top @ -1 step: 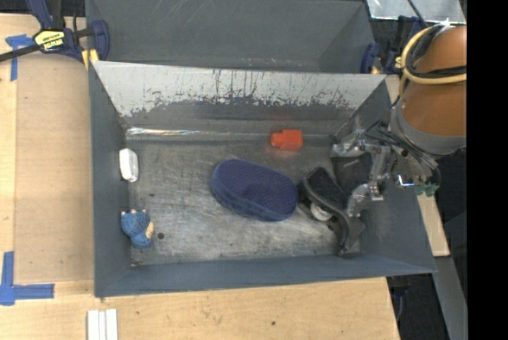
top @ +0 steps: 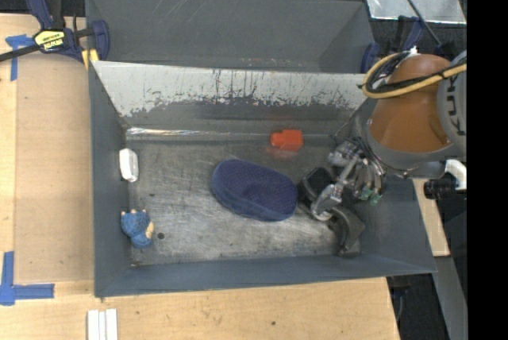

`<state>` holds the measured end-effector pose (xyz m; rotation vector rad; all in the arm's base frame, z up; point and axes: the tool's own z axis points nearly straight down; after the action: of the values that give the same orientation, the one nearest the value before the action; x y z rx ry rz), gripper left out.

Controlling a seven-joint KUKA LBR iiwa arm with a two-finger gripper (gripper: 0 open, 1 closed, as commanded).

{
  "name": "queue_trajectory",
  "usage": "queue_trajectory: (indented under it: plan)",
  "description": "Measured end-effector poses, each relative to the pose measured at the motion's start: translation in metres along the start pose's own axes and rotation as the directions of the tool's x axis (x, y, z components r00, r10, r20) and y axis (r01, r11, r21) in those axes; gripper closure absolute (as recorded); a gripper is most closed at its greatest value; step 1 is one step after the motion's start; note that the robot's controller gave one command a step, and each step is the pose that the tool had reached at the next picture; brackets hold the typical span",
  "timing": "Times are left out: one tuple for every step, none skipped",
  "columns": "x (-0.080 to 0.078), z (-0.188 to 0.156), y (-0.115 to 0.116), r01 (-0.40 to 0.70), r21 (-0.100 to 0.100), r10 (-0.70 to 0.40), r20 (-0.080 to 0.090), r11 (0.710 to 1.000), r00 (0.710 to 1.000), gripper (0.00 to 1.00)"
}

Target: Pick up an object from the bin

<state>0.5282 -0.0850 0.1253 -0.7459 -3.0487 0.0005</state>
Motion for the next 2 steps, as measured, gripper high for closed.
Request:
queue_trajectory:
  plan:
    - [-0.0064,0.0368,-0.0037,0.014,-0.004,-0.014,0.006,1.000,1.000,0.00]
    - [-0.0060,0.0378,-0.0042,0.015,-0.003,-0.015,0.004,1.000,1.000,1.00]
